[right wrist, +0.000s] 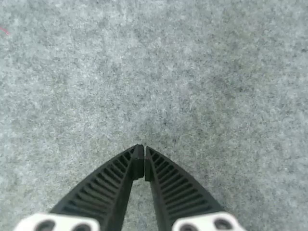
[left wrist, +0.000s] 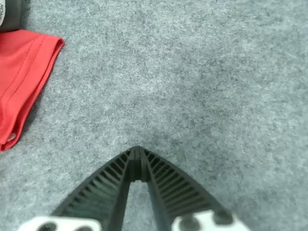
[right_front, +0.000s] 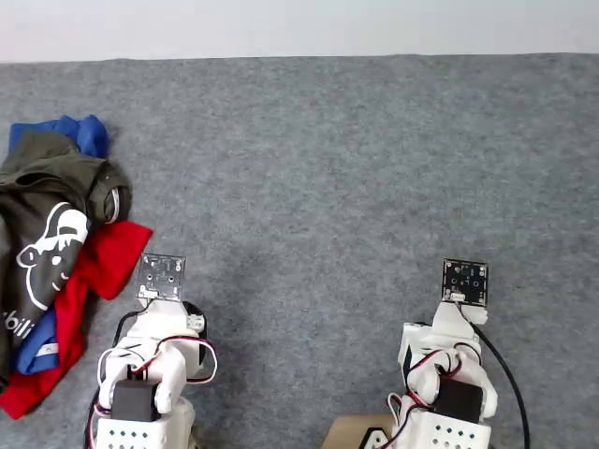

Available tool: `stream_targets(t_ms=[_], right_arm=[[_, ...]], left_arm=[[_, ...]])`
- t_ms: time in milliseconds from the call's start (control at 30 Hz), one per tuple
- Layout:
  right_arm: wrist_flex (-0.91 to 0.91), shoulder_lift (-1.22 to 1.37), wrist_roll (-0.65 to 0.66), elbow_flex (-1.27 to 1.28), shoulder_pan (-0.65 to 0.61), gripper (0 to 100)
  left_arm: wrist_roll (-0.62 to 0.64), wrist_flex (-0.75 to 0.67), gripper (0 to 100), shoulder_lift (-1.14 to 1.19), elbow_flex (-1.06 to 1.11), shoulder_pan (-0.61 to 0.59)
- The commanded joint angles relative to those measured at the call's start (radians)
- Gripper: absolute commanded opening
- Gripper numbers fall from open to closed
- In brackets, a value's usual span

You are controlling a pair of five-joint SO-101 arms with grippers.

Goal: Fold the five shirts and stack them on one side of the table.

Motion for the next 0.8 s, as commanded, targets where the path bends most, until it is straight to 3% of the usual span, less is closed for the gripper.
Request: stream_targets(t_ms=[0, 767], right_arm=[[0.005, -0.007, -0.003, 0.015, 0.01, 0.9], [0.005, -0.007, -0.003, 0.015, 0.01, 0.9]], left_arm=[[0.003, 0.005, 0, -0.006, -0.002, 0.003], [0.0, -0.023, 0, -0.006, -0.076, -0.031]])
